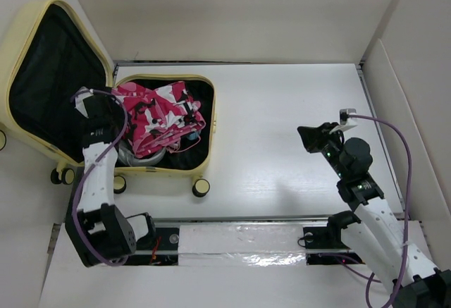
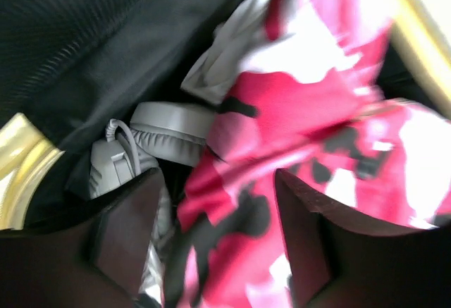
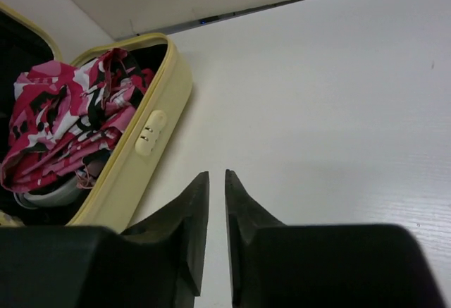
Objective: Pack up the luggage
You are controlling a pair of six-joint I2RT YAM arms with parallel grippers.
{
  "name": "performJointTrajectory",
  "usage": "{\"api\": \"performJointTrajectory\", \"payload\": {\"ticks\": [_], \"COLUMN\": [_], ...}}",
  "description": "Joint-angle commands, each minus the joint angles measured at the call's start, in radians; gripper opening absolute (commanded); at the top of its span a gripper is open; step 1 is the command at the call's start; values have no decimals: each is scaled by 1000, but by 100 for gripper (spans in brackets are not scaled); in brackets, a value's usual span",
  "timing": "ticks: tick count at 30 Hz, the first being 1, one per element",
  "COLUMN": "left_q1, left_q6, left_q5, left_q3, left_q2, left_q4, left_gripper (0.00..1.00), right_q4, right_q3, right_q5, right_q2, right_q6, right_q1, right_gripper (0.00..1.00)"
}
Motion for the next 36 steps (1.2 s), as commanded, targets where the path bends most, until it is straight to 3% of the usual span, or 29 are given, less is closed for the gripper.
{"api": "performJointTrajectory", "payload": {"ticks": [1, 2, 5, 6, 12, 16, 17, 18, 21, 23, 26, 29, 36], "left_q1": [-32, -41, -41, -41, -41, -41, -41, -41, -41, -41, -28, -28, -17], "left_q6": [-49, -70, -123, -124, -204, -268, -288, -313, -307, -278, -273, -314, -238], "left_q5": [-37, -56, -108, -178, -570, -712, -752, -825, -942, -988, -1015, -1071, -1122], "left_q3": [88, 120, 162, 166, 123, 110, 107, 102, 49, 22, 62, 194, 286], "left_q2": [-171, -192, -246, -269, -375, -400, -404, -403, -381, -360, -276, -199, -90], "left_q4": [15, 11, -29, -63, -230, -337, -363, -417, -414, -387, -386, -501, -452], "left_gripper": [60, 56, 25, 0, 0, 0, 7, 26, 61, 70, 69, 60, 51], "right_q4": [37, 37, 43, 45, 38, 37, 32, 31, 26, 35, 32, 29, 23], "right_q3": [14, 15, 20, 22, 34, 41, 46, 49, 55, 48, 48, 54, 57], "right_q5": [-41, -45, -64, -74, -105, -110, -125, -134, -136, -131, -133, -150, -192], "right_q2": [-1, 2, 30, 46, 68, 97, 112, 120, 132, 131, 138, 149, 126], "right_q6": [-22, -25, -45, -46, -65, -71, -75, -77, -89, -85, -84, -91, -94], "right_q1": [-10, -10, -10, -10, -10, -10, -10, -10, -10, -10, -10, -10, -10], "right_gripper": [7, 0, 0, 0, 0, 1, 2, 3, 5, 5, 5, 5, 5]}}
